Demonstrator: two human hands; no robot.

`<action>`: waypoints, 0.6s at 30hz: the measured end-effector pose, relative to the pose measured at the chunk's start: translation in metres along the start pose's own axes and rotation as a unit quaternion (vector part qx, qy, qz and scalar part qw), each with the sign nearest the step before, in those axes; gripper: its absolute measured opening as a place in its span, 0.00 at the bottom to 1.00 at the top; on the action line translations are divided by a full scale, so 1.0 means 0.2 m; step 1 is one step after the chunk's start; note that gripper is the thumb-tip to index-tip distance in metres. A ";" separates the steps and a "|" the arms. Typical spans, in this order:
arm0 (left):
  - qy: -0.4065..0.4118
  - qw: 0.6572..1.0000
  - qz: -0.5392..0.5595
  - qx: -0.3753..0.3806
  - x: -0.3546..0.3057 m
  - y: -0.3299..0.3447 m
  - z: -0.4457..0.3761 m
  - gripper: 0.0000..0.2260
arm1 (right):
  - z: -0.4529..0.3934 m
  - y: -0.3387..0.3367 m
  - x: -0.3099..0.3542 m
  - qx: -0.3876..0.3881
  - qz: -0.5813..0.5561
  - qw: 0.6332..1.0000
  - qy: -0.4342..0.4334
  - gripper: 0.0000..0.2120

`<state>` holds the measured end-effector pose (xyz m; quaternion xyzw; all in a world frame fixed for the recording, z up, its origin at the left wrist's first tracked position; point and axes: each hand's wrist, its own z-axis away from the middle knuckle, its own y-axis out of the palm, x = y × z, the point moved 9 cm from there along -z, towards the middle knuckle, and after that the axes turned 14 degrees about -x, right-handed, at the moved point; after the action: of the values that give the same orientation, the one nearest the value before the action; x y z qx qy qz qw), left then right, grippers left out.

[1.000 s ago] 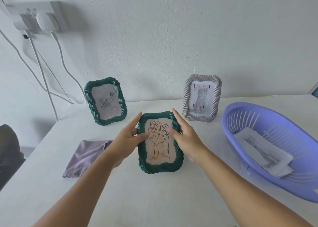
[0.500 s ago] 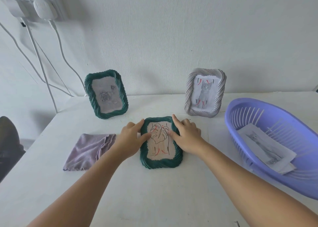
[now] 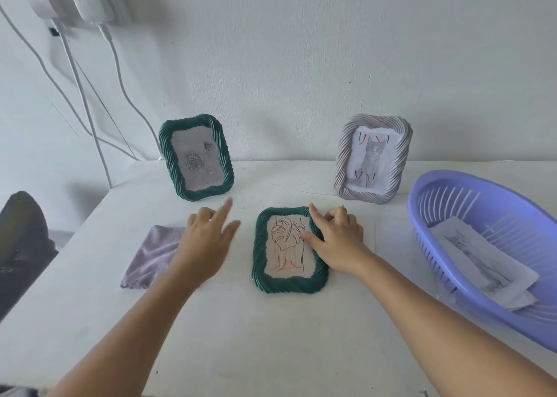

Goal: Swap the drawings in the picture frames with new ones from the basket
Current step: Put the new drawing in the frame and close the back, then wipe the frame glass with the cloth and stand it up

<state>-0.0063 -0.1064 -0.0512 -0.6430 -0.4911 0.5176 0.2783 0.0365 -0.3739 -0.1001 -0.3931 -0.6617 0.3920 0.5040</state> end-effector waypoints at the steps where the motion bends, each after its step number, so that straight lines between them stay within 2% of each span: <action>1: -0.008 0.999 -0.020 -0.036 0.06 -0.08 0.00 0.26 | 0.00 0.00 0.00 -0.002 0.003 1.000 -0.001 0.34; 4: -0.025 0.991 -0.110 -0.077 0.28 -0.25 0.00 0.24 | 0.00 0.00 0.00 -0.002 0.010 1.000 0.000 0.34; 7: -0.167 0.973 -0.157 -0.027 0.57 -0.31 0.04 0.26 | -0.01 0.00 0.00 0.002 0.007 1.000 0.004 0.33; 9: -0.215 0.963 -0.163 0.007 0.67 -0.28 0.07 0.27 | -0.01 0.00 0.00 0.001 0.006 1.000 0.005 0.33; 12: -0.240 0.964 -0.111 0.024 0.73 -0.24 0.09 0.31 | 0.00 -0.01 0.01 0.003 0.006 1.000 0.002 0.33; 14: -0.245 0.968 -0.061 0.006 0.74 -0.23 0.07 0.32 | 0.00 -0.01 0.01 0.000 0.004 1.000 0.004 0.34; 18: -0.198 0.978 0.046 -0.043 0.64 -0.24 0.03 0.32 | 0.00 -0.03 0.01 0.007 -0.017 1.000 0.013 0.35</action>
<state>-0.0303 0.0275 -0.0608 -0.5611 -0.5281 0.6254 0.1234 0.0352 -0.3738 -0.0945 -0.3831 -0.6591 0.3827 0.5219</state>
